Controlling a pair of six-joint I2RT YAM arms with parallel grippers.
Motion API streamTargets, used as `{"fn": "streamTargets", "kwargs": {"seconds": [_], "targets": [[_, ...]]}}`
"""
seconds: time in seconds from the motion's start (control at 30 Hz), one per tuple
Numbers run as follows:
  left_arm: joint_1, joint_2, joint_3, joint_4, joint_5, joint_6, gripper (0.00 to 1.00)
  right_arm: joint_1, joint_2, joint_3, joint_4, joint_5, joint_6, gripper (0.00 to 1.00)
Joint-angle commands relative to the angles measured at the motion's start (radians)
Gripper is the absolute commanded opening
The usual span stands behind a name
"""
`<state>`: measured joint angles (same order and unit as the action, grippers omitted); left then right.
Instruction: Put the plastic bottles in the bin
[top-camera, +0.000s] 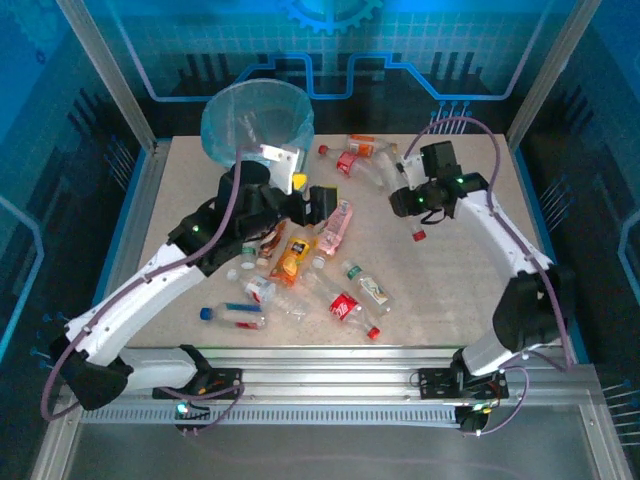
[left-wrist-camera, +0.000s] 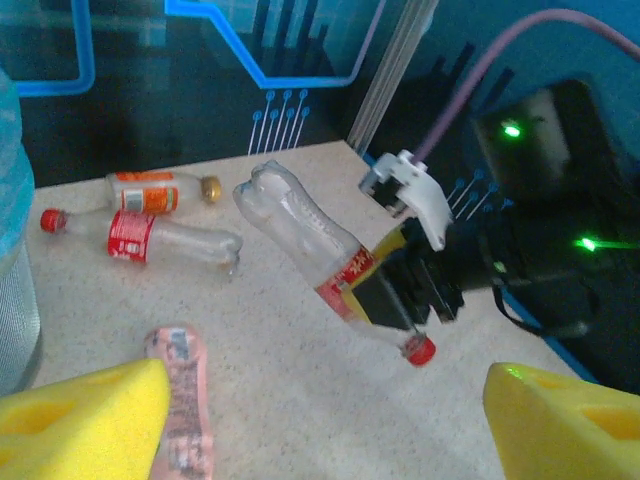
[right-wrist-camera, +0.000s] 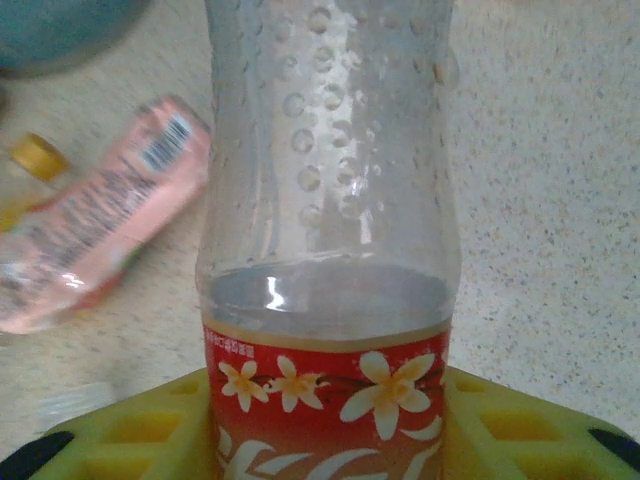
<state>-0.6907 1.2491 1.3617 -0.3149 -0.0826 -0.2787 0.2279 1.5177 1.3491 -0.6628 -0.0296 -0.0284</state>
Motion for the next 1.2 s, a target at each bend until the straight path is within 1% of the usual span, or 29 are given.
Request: {"fn": "streamTargets", "kwargs": {"seconds": [0.0,0.1,0.2,0.3,0.43,0.6,0.8,0.87,0.93,1.17], "targets": [[0.023,0.038,0.063,-0.003,-0.011,-0.081,0.86,-0.007,-0.112,-0.026,0.061,-0.116,0.065,0.47],[0.072,0.072,0.097,0.012,0.046,-0.156,0.87,-0.001,-0.203,-0.053,0.119,-0.227,0.086,0.46],[0.119,0.101,0.115,0.052,0.151,-0.216,0.87,0.014,-0.279,-0.071,0.176,-0.355,0.092,0.46],[0.127,0.119,0.130,0.092,0.246,-0.210,0.88,0.049,-0.322,-0.068,0.204,-0.454,0.085,0.46],[0.127,0.131,0.137,0.133,0.345,-0.202,0.89,0.117,-0.354,-0.063,0.231,-0.524,0.062,0.46],[0.125,0.127,0.132,0.147,0.379,-0.200,0.88,0.205,-0.361,-0.052,0.241,-0.538,0.018,0.47],[0.126,0.084,0.086,0.175,0.363,-0.190,0.81,0.268,-0.353,-0.041,0.245,-0.560,-0.005,0.47],[0.125,0.071,0.072,0.177,0.351,-0.186,0.81,0.284,-0.353,-0.038,0.246,-0.555,-0.010,0.47],[0.125,0.061,0.061,0.178,0.339,-0.186,0.84,0.291,-0.349,-0.033,0.247,-0.540,-0.004,0.47],[0.126,0.025,0.003,0.272,0.374,-0.191,0.87,0.291,-0.323,0.000,0.231,-0.512,0.034,0.46]]}}
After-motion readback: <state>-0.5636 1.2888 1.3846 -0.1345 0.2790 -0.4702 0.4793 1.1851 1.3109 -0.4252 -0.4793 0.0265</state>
